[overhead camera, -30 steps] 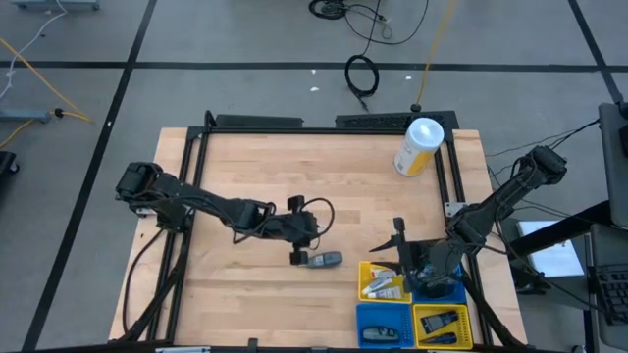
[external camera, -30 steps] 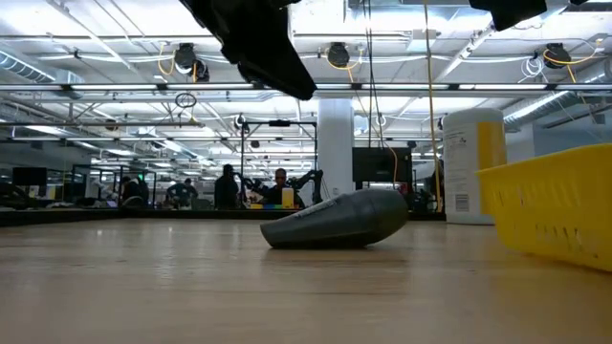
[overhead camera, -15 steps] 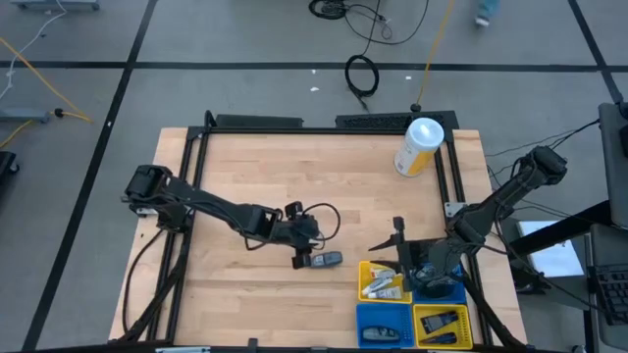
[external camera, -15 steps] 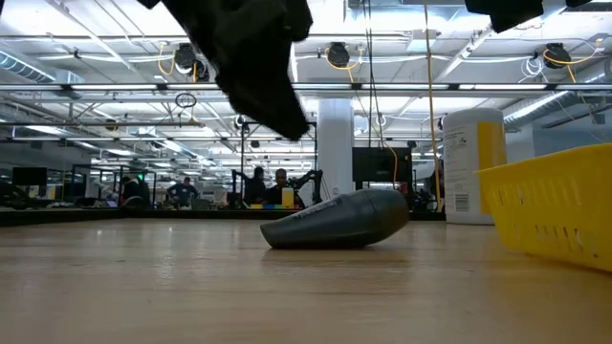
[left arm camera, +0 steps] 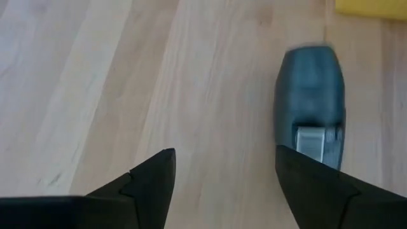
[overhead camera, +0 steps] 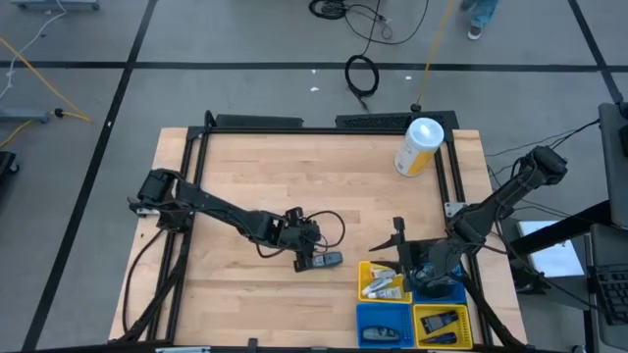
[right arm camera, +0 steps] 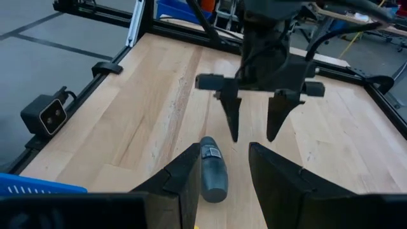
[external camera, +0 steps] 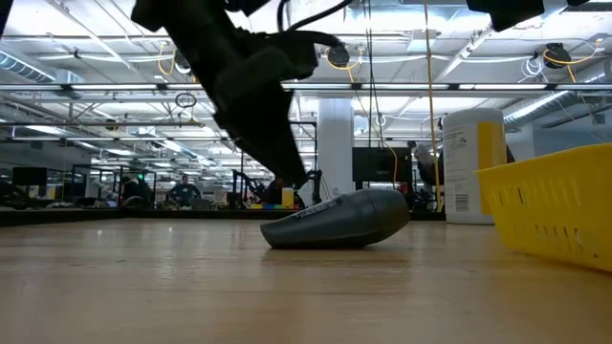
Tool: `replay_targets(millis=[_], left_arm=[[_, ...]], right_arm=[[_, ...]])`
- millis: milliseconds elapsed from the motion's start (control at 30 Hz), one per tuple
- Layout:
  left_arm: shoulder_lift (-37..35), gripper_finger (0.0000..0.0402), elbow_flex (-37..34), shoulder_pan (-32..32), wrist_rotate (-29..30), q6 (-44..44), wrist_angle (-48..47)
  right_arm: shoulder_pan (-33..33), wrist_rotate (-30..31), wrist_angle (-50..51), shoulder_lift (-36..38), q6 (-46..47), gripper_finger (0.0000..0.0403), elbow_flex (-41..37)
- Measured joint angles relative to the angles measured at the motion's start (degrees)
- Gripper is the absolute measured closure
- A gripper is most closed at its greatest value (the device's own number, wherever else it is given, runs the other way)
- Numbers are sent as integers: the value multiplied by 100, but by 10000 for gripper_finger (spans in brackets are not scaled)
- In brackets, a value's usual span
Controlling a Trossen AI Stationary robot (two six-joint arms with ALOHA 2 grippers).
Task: Pick & Place Travel size toiletries
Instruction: Put the black deodorant into the bottom blue bin
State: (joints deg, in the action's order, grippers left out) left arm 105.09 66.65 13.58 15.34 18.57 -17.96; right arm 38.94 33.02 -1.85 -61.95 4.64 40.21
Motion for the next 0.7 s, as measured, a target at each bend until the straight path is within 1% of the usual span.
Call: replay_targets(millis=[233,467,700], left_arm=[[172,141,5,0,82,-2,-52],[378,131,4,0,117,129,47],[536,131,4,0,10,186,88]], right_arm=[[0,0,32,0,5,277,0],[0,-3,37,1,7,277,0],[0,-2,20,0,2,277,0]])
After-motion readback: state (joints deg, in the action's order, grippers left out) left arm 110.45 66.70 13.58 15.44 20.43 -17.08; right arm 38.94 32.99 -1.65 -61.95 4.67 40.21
